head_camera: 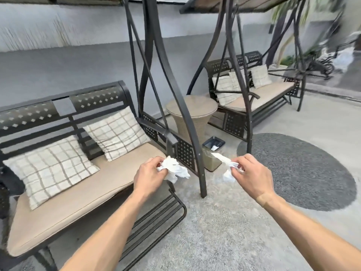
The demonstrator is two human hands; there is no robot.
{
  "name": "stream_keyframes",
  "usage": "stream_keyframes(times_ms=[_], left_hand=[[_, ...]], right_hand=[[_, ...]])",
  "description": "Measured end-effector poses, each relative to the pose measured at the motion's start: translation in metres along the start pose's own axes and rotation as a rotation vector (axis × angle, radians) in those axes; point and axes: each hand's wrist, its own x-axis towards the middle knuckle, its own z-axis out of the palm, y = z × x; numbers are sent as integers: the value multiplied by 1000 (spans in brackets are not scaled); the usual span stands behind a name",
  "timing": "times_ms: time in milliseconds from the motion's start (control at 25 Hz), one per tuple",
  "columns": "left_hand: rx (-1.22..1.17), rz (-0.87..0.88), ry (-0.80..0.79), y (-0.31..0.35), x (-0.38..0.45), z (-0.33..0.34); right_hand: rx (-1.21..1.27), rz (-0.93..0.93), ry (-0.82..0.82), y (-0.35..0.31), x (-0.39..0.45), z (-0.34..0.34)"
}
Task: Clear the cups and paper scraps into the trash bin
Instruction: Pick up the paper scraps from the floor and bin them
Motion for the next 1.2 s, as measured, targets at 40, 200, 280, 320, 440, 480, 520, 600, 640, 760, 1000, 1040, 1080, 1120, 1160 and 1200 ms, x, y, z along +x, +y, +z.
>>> stream_keyframes(times_ms=[40, 200, 280, 320, 440, 480, 520, 600, 640, 760, 1000, 1040, 1080, 1120, 1160, 1200], left_hand=[[0, 25, -9, 15, 15, 16], [11, 93, -20, 77, 71, 74], [20, 100, -28, 107, 103, 102], [24, 97, -28, 119, 117, 113], [41, 97, -17, 150, 156, 146], [44, 92, -5, 157, 170, 157], [47, 87, 6, 162, 183, 166], [68, 89, -5, 169, 208, 186], [80, 93, -16, 170, 222, 196], [97, 94, -35, 170, 264, 223], [71, 110, -60, 159, 373, 281], [69, 110, -70, 157, 395, 291], [69, 112, -81, 156, 415, 300], [70, 118, -91, 155, 433, 307], [71, 127, -104, 154, 451, 314], [71, 136, -116, 154, 467, 321]], right_hand=[[-6, 18, 7, 19, 8, -4], [-47, 39, 27, 93, 55, -19], [-60, 52, 28, 131, 82, -29], [-66, 54, 26, 146, 95, -33], [-85, 61, 29, 189, 137, -39], [-86, 66, 36, 200, 150, -39], [-84, 67, 42, 210, 162, -38], [-82, 71, 54, 228, 187, -32], [-84, 75, 59, 237, 200, -28], [-90, 88, 49, 258, 239, -11], [-98, 115, 38, 291, 328, 42], [-98, 128, 36, 296, 347, 53], [-99, 140, 32, 300, 363, 61], [-101, 146, 26, 304, 377, 70], [-102, 158, 21, 308, 391, 79], [-95, 171, 17, 312, 403, 88]])
